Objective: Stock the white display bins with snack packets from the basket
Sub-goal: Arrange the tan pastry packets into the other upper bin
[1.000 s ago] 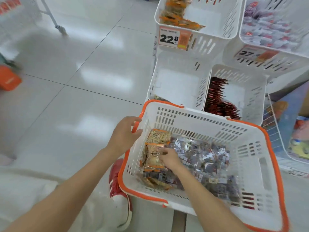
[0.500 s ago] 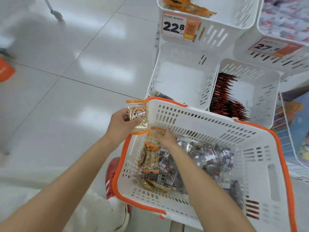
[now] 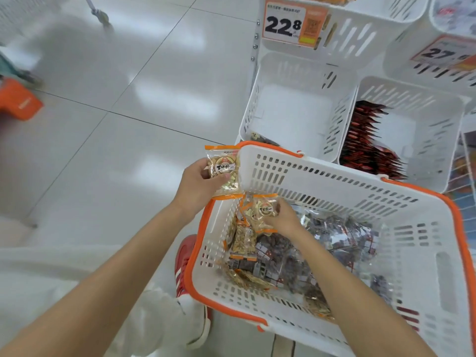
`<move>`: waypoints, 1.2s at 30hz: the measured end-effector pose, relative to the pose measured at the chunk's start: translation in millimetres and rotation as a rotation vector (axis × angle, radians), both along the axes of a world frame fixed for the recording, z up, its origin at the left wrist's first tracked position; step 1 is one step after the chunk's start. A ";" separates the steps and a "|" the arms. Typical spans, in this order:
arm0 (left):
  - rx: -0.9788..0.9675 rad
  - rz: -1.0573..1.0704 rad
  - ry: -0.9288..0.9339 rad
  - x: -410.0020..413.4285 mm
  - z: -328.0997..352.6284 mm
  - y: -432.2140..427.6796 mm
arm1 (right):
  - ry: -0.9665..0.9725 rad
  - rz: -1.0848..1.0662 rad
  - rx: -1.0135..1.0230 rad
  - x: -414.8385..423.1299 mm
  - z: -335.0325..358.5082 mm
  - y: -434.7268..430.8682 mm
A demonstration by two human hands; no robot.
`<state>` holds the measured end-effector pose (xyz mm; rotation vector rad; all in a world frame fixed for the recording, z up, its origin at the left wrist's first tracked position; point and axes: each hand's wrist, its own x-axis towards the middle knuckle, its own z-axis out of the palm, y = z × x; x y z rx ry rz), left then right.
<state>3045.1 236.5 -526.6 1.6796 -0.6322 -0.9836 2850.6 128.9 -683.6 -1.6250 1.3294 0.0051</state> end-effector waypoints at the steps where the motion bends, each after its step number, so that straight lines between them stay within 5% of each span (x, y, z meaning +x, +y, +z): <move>1: 0.000 -0.001 0.009 -2.1 0.8 -0.2 | -0.053 -0.072 0.092 -9.7 2.3 -2.3; 11: 0.064 -0.045 0.006 -36.1 0.1 0.5 | -0.640 -0.531 0.368 -56.0 95.5 -15.0; 15: 0.078 -0.037 0.296 -56.7 14.3 -8.8 | -0.946 -0.538 0.423 -45.3 153.8 -17.2; 21: -0.069 -0.273 0.520 -87.1 50.2 -41.8 | -0.623 -0.175 0.087 -17.8 212.5 3.0; 25: -0.114 -0.395 0.556 -74.4 70.1 -53.7 | -0.834 -0.289 0.178 -20.6 241.2 -10.4; 28: -0.106 -0.580 0.372 -72.9 88.8 -63.3 | -0.913 -0.368 0.226 -19.8 258.3 -22.6; 36: -0.016 -0.771 0.035 -53.3 138.8 -101.2 | -0.669 -0.042 -0.021 -40.0 323.7 -59.2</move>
